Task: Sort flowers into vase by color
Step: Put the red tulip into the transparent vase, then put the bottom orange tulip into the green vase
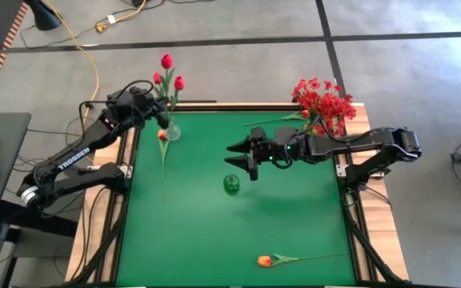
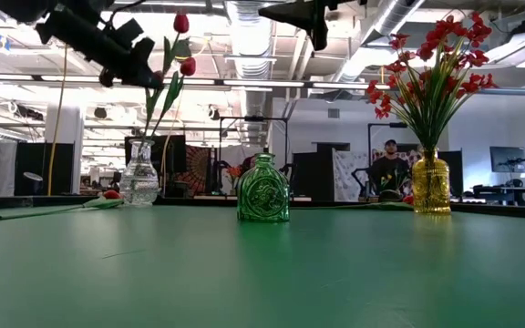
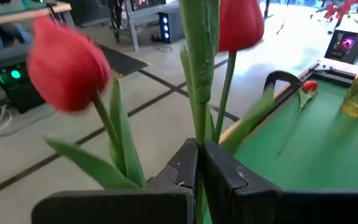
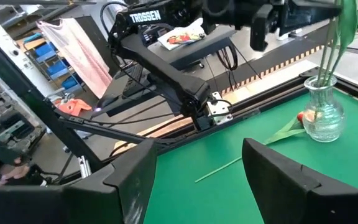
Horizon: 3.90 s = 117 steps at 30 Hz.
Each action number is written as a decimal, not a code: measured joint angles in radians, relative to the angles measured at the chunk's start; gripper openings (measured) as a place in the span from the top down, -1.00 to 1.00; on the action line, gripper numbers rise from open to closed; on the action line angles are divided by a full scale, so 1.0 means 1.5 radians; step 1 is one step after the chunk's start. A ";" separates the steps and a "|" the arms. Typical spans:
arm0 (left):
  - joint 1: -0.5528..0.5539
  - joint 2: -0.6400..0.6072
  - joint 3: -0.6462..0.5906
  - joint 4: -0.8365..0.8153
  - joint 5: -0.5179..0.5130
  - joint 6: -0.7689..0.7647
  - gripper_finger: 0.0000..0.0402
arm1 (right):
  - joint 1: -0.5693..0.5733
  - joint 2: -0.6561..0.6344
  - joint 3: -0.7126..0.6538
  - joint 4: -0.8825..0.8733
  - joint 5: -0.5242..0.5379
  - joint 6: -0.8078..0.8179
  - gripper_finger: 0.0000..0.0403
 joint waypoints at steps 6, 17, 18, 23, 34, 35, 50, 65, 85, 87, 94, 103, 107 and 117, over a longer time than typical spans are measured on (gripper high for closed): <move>0.001 -0.012 -0.069 0.061 0.004 -0.020 1.00 | 0.000 0.000 0.000 -0.016 0.000 0.000 -0.31; 0.001 -0.012 -0.130 0.080 -0.014 0.004 1.00 | 0.000 0.000 0.000 -0.029 0.000 0.000 -0.31; 0.001 -0.012 -0.135 0.080 -0.024 0.004 1.00 | 0.000 0.000 0.000 -0.029 0.000 0.000 -0.31; 0.001 -0.012 -0.144 0.078 -0.032 -0.014 0.98 | 0.000 0.000 0.000 -0.029 0.000 0.001 -0.31; 0.001 -0.052 -0.143 0.069 -0.030 -0.009 0.62 | 0.000 0.000 0.000 -0.029 0.000 0.000 -0.31; 0.001 -0.060 -0.143 0.062 -0.025 -0.010 0.58 | 0.000 0.000 0.000 -0.030 0.000 0.000 -0.31; -0.019 -0.229 -0.142 -0.150 0.075 -0.025 0.39 | 0.039 0.000 0.000 -0.075 -0.069 -0.120 -0.31; -0.262 -0.247 -0.142 -0.234 0.099 -0.128 0.41 | 0.211 0.000 0.000 -0.400 -0.130 -0.069 -0.31; -0.536 -0.112 -0.142 -0.133 -0.032 -0.138 0.41 | 0.571 0.115 0.000 -0.512 -0.010 0.306 -0.31; -0.554 -0.094 -0.142 -0.119 -0.043 -0.133 0.41 | 0.582 0.134 0.000 -0.483 -0.012 0.309 -0.31; -0.586 -0.035 -0.142 -0.062 -0.062 -0.147 0.41 | 0.604 0.179 0.000 -0.501 -0.012 0.311 -0.27; -0.617 -0.010 -0.142 -0.043 -0.075 -0.164 0.41 | 0.603 0.232 0.000 -0.518 -0.011 0.323 -0.16; -0.627 -0.010 -0.142 -0.042 -0.094 -0.167 0.41 | 0.610 0.258 0.002 -0.534 -0.008 0.355 -0.10; -0.628 -0.010 -0.142 -0.039 -0.108 -0.166 0.41 | 0.618 0.280 0.003 -0.551 0.023 0.379 0.25</move>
